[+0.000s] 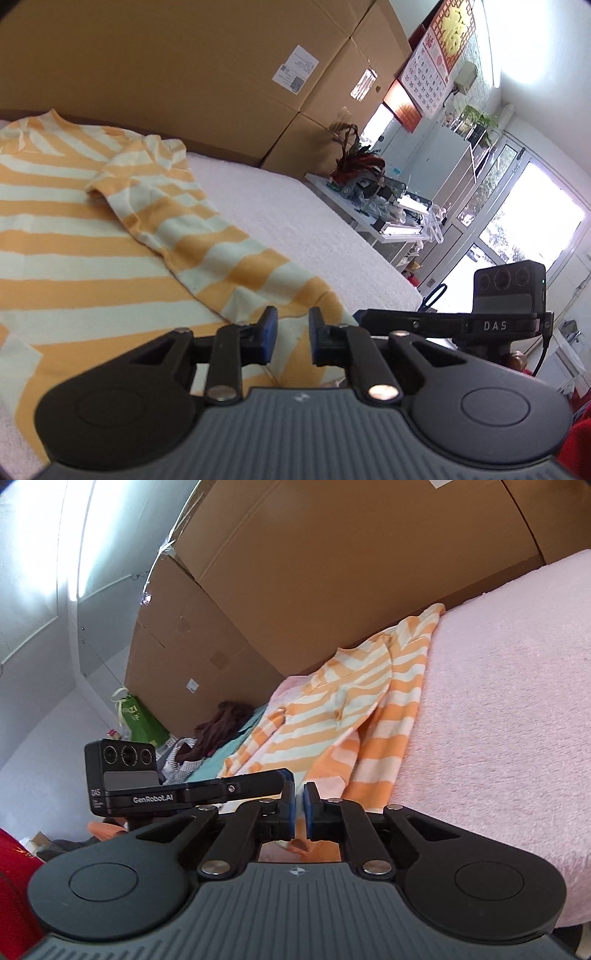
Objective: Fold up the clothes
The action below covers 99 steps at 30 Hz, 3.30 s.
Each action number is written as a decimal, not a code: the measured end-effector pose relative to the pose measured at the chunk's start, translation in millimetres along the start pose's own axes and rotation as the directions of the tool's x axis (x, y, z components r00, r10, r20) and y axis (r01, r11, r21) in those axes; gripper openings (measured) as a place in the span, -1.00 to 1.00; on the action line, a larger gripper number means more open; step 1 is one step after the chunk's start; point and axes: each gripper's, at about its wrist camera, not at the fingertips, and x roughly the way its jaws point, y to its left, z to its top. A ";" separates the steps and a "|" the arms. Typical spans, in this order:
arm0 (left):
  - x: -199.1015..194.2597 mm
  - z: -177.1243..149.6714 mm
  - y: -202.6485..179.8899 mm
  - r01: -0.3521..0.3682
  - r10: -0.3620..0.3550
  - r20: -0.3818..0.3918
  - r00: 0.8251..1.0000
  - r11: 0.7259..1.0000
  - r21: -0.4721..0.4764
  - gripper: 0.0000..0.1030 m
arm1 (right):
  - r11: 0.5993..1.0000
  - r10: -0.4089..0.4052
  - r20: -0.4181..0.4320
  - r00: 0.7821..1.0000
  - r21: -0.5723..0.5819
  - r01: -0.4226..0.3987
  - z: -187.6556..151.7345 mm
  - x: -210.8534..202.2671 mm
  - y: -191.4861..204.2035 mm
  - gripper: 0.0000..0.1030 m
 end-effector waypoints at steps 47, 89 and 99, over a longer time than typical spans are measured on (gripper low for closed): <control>-29.9 -26.5 -31.2 -0.107 0.138 -0.062 0.989 0.927 0.359 -0.26 | 0.996 -0.081 -0.024 0.996 -0.037 0.080 -30.3 -1.2 8.7 -0.55; 36.8 20.9 -17.1 0.077 -0.030 -0.120 0.992 0.909 0.409 0.37 | 0.979 -0.162 -0.002 0.987 -0.122 0.161 4.3 2.9 10.0 -0.60; 69.5 3.2 -5.3 0.140 -0.053 -0.216 0.975 0.899 0.414 0.47 | 0.982 -0.125 0.072 0.989 -0.133 0.134 115.3 86.8 -28.3 -0.53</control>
